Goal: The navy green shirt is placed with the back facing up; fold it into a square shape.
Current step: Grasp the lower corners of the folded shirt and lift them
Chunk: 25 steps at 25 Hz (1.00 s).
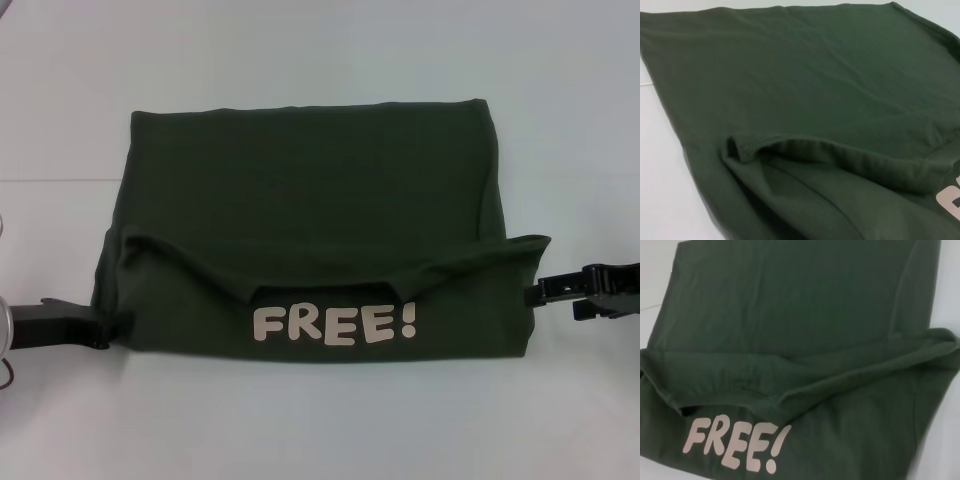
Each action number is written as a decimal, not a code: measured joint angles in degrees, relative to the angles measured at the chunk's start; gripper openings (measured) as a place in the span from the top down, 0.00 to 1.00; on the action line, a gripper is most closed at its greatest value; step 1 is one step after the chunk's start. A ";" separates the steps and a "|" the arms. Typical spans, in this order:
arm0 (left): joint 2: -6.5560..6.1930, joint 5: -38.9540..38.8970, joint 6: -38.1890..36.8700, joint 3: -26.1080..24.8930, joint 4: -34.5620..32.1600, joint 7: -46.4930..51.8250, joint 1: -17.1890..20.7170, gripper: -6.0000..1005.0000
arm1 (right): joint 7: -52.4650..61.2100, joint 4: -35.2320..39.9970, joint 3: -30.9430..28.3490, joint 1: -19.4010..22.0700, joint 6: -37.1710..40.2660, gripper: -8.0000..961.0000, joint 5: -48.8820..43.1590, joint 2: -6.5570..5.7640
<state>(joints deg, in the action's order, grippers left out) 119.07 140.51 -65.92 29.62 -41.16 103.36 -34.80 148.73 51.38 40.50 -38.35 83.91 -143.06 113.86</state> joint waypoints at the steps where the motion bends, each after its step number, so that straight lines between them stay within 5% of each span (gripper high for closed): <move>1: -0.02 0.00 -0.01 0.00 -0.06 0.00 0.00 0.95 | 0.25 -0.04 0.25 -0.04 0.03 0.04 -0.16 0.00; 14: -0.07 -0.06 -0.08 0.00 -0.25 0.00 -0.08 0.95 | 0.54 -4.96 3.45 -1.29 -5.55 0.07 -1.11 0.61; 25: -0.07 -0.06 -0.22 0.00 -0.24 0.18 -0.15 0.94 | 0.01 -11.22 5.30 -3.62 -12.84 0.10 -1.05 2.32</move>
<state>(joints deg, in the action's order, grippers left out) 119.00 140.45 -66.14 29.62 -41.39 103.53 -34.95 148.74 40.15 45.80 -41.98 71.07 -144.11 116.18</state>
